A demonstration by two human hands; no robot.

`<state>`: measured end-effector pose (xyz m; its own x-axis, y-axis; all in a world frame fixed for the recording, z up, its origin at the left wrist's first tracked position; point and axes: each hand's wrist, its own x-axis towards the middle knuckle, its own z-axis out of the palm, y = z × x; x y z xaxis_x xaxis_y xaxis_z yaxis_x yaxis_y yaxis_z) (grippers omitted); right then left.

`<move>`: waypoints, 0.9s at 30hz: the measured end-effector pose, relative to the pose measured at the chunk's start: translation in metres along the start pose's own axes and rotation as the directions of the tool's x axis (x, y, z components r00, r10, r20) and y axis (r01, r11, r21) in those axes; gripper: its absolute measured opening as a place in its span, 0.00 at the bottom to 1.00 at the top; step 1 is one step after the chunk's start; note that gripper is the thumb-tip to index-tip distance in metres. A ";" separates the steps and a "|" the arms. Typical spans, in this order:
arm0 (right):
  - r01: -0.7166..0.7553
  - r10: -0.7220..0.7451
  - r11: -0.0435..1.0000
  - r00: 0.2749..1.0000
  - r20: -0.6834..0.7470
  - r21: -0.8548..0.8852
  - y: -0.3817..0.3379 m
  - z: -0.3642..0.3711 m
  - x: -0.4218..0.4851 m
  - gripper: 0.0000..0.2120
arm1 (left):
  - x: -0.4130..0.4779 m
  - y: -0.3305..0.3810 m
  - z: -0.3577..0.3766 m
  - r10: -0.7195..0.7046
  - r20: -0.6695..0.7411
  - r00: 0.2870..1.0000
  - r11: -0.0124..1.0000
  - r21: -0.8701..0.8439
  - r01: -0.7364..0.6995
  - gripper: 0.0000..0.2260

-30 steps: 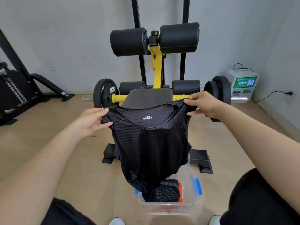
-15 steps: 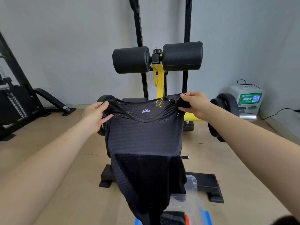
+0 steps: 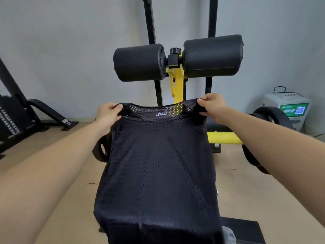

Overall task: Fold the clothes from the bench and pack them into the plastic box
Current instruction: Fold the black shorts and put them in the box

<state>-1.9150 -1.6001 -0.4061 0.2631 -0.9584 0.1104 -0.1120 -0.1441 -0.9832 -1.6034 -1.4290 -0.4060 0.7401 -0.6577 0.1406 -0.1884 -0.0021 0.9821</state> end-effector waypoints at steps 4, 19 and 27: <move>0.104 -0.110 0.992 0.988 -0.106 -0.068 0.006 0.008 0.035 0.10 | 0.032 -0.006 0.012 0.072 -0.048 0.996 0.997 0.039 -0.071 0.07; 0.293 -0.259 0.892 0.956 0.141 -0.345 0.022 -0.042 -0.054 0.04 | -0.069 -0.023 -0.043 0.118 0.151 0.981 0.976 0.165 -0.143 0.05; 0.395 -0.210 0.680 0.912 0.352 -0.618 0.026 -0.066 -0.119 0.05 | -0.129 -0.028 -0.068 0.053 0.249 0.967 0.908 0.391 -0.151 0.09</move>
<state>-2.0122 -1.5058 -0.4348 0.6004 -0.7574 0.2565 -0.5642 -0.6285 -0.5354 -1.6498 -1.2929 -0.4427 0.5447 -0.8239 0.1566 -0.5351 -0.1977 0.8214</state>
